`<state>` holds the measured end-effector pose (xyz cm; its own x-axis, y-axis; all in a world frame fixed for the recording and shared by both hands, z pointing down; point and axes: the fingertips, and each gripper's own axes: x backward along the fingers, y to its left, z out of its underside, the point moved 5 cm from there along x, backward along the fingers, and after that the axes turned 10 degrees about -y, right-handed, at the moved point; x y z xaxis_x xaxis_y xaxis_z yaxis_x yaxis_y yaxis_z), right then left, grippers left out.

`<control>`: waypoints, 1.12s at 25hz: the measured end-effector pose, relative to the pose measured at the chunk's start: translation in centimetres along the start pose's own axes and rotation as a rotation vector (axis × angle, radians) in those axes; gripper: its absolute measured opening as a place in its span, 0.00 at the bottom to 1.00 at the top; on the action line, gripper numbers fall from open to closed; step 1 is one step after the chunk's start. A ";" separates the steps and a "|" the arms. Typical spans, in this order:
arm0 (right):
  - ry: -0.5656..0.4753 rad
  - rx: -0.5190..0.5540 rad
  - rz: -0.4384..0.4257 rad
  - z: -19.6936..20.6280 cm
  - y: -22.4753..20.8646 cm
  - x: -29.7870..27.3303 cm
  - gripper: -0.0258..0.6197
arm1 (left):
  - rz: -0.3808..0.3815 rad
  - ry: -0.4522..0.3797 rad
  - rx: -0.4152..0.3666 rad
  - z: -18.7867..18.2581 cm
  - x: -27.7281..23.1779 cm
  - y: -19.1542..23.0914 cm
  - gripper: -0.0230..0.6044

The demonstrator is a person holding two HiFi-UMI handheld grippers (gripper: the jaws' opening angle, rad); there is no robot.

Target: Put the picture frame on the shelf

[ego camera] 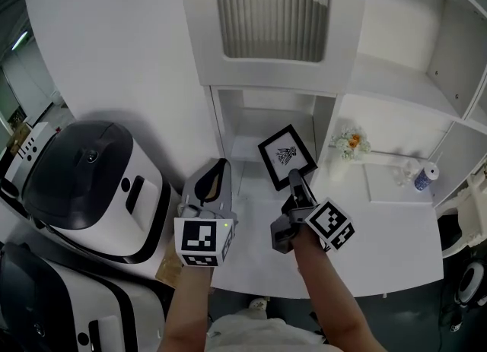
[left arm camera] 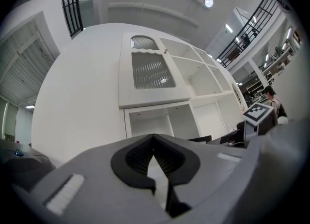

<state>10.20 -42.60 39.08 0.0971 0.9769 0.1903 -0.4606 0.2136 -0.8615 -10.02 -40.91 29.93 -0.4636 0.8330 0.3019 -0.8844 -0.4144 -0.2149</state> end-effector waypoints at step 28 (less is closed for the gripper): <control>-0.076 -0.320 0.199 4.1 -5.1 -5.0 0.14 | 0.017 0.011 -0.046 1.5 -1.1 1.8 0.05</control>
<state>8.46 -48.56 44.39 -0.0375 0.9989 0.0289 -0.1643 0.0223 -0.9861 -11.20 -43.13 30.56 -0.4776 0.8303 0.2873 -0.8729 -0.4112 -0.2625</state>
